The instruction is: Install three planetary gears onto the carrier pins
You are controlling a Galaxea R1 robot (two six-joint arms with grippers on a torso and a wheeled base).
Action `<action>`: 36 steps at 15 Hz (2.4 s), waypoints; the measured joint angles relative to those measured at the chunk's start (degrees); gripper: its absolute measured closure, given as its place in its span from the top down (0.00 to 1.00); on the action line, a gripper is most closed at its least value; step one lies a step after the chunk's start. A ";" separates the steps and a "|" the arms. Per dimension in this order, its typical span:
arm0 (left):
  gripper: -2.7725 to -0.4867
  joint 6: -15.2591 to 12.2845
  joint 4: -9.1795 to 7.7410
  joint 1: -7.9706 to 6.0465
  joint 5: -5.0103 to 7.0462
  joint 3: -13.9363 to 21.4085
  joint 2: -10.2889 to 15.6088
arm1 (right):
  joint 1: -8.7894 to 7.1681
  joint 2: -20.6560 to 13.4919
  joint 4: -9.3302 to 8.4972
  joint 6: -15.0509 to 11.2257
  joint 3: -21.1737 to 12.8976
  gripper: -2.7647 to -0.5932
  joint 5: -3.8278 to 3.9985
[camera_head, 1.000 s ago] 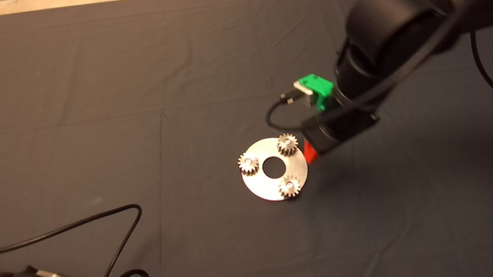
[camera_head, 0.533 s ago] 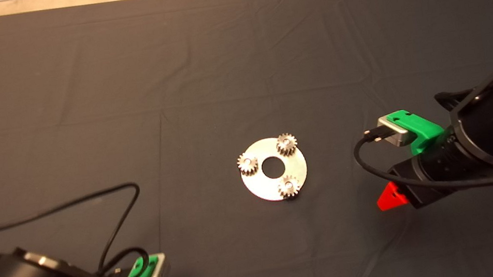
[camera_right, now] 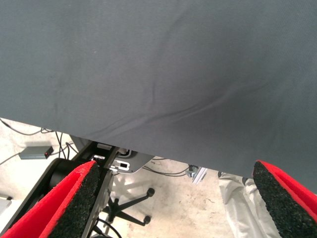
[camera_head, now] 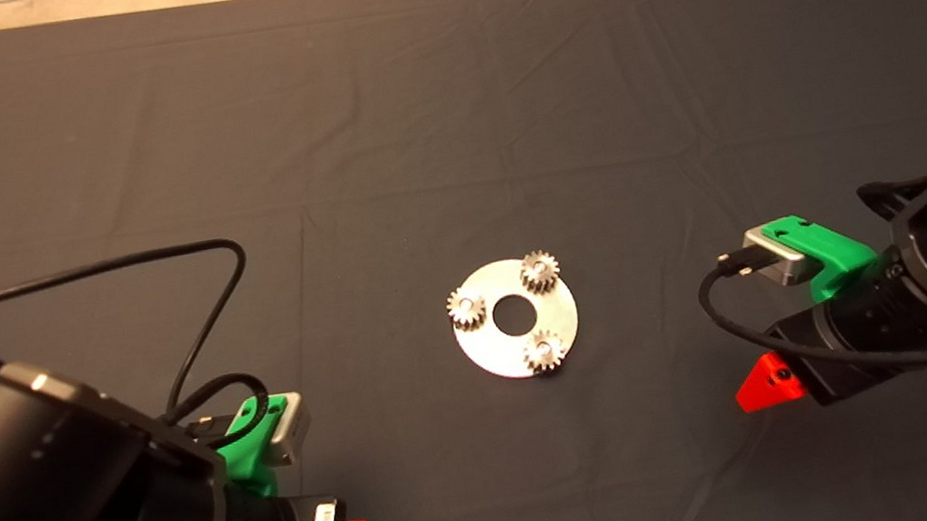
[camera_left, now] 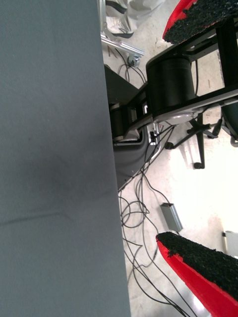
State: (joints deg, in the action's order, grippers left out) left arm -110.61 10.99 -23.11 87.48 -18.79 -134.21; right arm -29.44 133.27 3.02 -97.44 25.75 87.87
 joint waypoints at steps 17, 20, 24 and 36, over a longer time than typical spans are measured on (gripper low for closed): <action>1.00 0.16 -2.42 -2.21 -0.01 -0.72 -0.38 | 0.04 -2.21 -0.33 -0.13 -1.06 0.98 0.00; 1.00 0.16 -2.44 -2.25 -0.02 -0.72 -0.38 | 0.09 -2.37 -0.35 -0.16 -1.08 0.98 -0.02; 1.00 0.18 -2.44 -2.54 0.00 -0.72 -0.38 | 1.50 -2.49 -0.39 -1.04 -1.11 0.98 0.00; 1.00 0.18 -2.45 -2.84 0.00 -0.72 -0.35 | 1.96 -2.48 -0.44 -1.43 -1.11 0.98 -0.02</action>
State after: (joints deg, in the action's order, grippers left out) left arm -110.42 8.53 -25.95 87.48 -19.50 -134.56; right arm -27.48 130.79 2.58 -98.87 24.64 87.85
